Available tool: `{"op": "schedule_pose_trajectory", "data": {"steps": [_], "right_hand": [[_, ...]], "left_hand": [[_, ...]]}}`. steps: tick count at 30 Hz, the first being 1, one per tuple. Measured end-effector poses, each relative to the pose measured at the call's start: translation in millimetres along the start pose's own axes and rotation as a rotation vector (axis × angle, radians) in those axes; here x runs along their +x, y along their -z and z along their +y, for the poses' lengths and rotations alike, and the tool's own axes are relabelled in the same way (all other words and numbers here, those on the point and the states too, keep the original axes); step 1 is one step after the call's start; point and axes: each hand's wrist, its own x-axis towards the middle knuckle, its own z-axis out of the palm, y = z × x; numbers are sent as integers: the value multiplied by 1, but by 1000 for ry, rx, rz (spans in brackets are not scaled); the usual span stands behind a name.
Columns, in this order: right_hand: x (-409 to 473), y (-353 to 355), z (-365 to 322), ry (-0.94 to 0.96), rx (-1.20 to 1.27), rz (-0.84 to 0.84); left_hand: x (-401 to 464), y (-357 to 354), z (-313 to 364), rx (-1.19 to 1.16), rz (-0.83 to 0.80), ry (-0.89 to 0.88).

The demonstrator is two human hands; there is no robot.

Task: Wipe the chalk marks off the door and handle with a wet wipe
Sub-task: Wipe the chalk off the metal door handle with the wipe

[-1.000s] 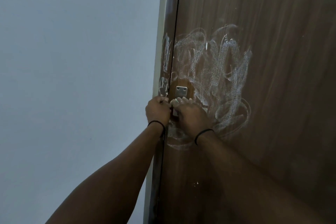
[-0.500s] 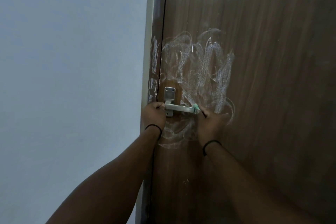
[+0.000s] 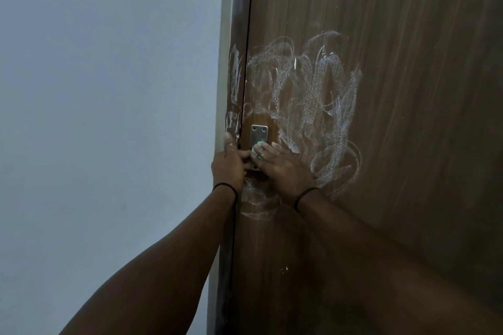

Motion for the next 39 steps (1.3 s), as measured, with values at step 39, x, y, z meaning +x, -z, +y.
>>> {"op": "schedule_pose_trajectory", "data": {"steps": [39], "right_hand": [[-27, 7, -25, -1488, 2152, 892]], "left_hand": [[-3, 6, -25, -15, -31, 151]]}}
